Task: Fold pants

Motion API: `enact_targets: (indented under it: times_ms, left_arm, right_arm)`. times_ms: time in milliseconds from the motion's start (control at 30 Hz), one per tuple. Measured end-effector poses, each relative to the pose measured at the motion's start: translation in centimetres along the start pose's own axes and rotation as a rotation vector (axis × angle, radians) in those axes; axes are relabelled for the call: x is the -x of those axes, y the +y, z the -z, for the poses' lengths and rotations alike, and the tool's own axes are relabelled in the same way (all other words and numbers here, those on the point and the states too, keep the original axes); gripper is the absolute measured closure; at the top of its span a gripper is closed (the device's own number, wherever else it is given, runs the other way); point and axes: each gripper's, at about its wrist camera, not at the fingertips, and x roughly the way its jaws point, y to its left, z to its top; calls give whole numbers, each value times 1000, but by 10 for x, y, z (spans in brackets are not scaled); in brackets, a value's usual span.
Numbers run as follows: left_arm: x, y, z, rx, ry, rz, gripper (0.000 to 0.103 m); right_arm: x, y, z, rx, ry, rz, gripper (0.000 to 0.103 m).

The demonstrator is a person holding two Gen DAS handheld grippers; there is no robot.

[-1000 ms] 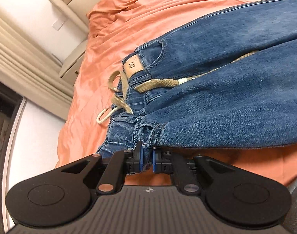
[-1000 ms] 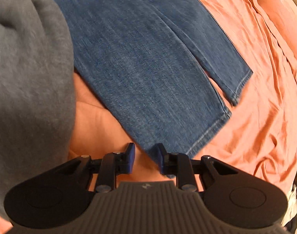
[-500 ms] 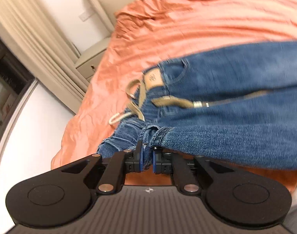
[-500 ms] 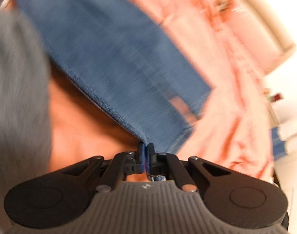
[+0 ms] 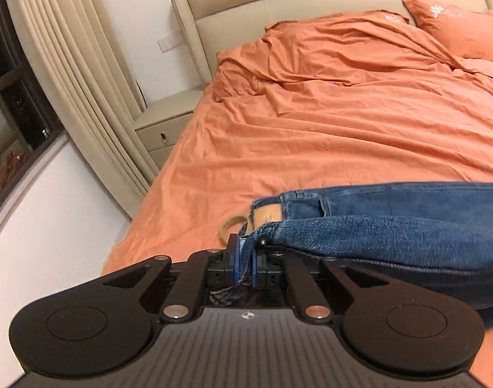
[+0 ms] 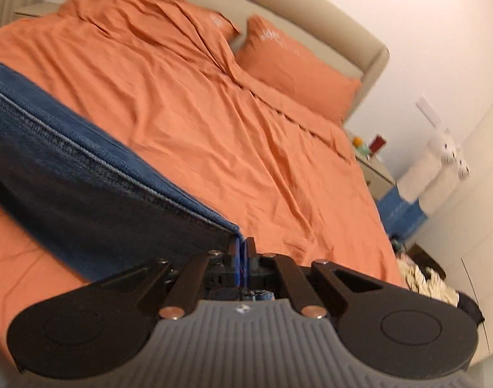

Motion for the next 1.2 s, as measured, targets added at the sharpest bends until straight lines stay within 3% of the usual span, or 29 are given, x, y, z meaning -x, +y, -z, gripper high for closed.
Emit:
enact_targets:
  times_ms: [367,633,867,1033,1200]
  left_arm:
    - [-139,-61,-57,-75,140,-41,95]
    - [-235,-105,-46,-151,258,-59,95]
    - [-243,-110,-35,-163,234,-63,95]
    - [-196,-87,-48,-79,119,-29,95]
    - [-205,-91,-66,-46,128,-24,95]
  right_arm:
    - [-175,26,-57,34,186,-13,103]
    - [-274,60,-53,111,314,-56,103]
    - [-286,72,-47,119,319,-69,103]
    - [-244,59,-49,107,249,-25,103]
    - [-233,51,-57,45,227,8,103]
